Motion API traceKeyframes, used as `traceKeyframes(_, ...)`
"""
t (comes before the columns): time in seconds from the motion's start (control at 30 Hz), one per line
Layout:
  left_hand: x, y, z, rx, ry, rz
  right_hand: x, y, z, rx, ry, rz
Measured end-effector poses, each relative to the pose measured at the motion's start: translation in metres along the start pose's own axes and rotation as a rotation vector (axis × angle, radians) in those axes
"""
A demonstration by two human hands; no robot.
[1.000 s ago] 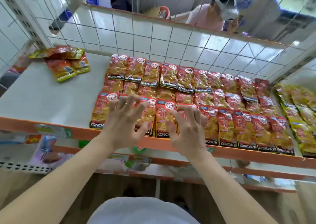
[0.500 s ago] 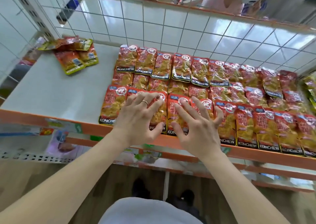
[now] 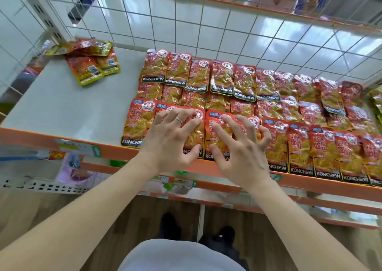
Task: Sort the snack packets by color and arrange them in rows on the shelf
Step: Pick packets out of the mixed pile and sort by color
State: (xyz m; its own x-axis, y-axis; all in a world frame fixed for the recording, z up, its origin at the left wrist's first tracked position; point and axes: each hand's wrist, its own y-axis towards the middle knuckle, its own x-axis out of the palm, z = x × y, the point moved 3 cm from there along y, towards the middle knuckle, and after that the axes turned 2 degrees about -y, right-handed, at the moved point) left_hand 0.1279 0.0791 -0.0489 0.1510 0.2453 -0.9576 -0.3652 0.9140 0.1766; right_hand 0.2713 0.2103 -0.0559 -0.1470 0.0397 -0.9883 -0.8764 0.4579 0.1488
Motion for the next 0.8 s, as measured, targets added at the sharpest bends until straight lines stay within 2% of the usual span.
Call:
traceKeyframes(0.33,0.0002,0.0004,-0.0006,0.036,-0.004,-0.032,0.0004,-0.0031,-0.0008,-0.022,-0.003,0.055)
traceKeyframes(0.53,-0.0009,-0.0017,-0.0043,-0.036,-0.141,0.091,-0.0017,-0.0016,-0.0013,0.011,0.04,0.114)
traceKeyframes(0.8,0.0019,-0.0023,-0.0019,-0.082,-0.027,0.019,-0.0026,-0.0005,-0.0039,0.049,0.026,0.07)
